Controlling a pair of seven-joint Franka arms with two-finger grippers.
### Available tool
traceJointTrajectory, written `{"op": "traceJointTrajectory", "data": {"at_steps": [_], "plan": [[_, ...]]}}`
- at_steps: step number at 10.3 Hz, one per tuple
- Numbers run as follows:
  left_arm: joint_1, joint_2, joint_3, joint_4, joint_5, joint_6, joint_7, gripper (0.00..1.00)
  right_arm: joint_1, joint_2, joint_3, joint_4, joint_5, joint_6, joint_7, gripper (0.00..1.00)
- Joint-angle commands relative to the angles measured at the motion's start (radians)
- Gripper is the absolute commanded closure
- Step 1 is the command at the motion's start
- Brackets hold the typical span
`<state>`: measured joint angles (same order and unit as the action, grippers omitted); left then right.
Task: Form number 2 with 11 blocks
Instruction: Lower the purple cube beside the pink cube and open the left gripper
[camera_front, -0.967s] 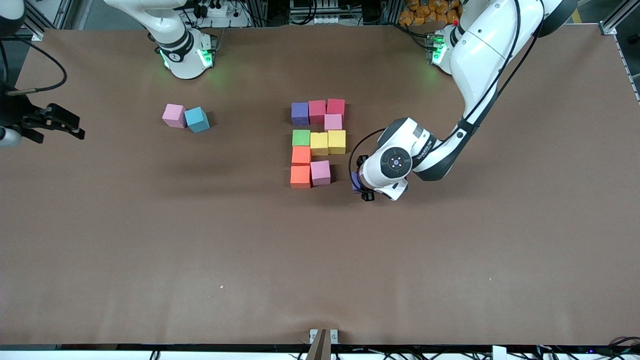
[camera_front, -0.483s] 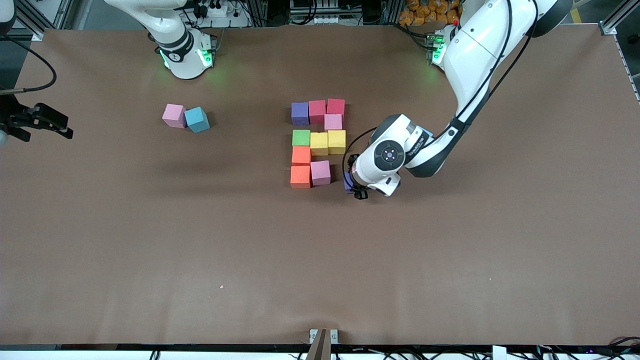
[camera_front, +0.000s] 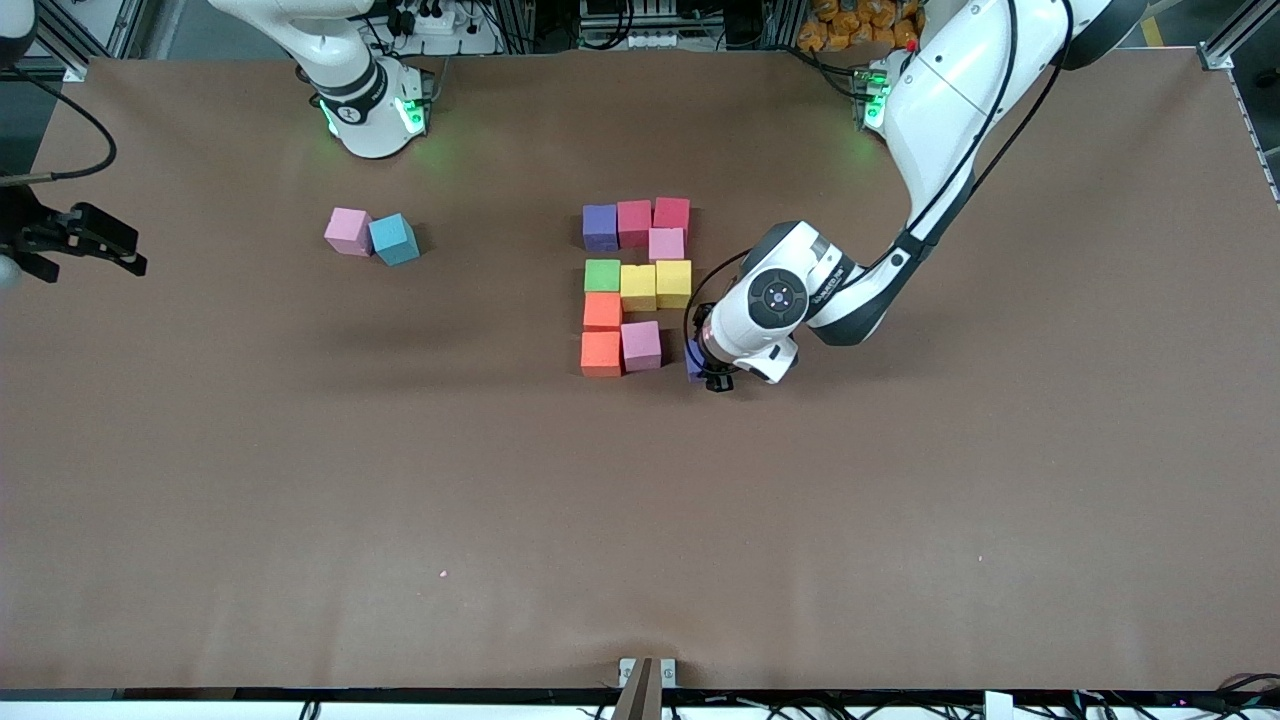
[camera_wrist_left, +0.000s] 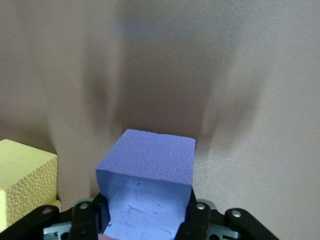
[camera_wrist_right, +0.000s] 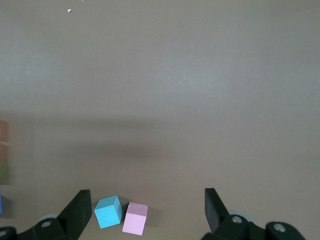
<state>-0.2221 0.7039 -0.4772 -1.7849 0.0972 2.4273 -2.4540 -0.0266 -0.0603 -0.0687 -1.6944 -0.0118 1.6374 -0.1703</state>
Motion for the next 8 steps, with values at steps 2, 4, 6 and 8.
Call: {"op": "traceJointTrajectory", "data": {"at_steps": [2,4,6,8], "plan": [[0.03,-0.02,-0.023,-0.067,-0.014,0.055,0.03,0.65,0.014,0.013,0.003,0.041,-0.013,0.001,-0.003,0.0],[0.079,-0.012,-0.079,-0.082,-0.014,0.062,0.056,0.64,0.034,0.025,0.004,0.044,-0.016,0.001,-0.005,0.0],[0.086,-0.011,-0.098,-0.082,-0.014,0.076,0.058,0.62,0.04,0.043,0.006,0.047,-0.023,-0.001,-0.005,0.0],[0.067,-0.004,-0.098,-0.076,-0.014,0.082,0.056,0.6,0.031,0.045,0.004,0.044,-0.022,-0.001,-0.006,0.0]]}}
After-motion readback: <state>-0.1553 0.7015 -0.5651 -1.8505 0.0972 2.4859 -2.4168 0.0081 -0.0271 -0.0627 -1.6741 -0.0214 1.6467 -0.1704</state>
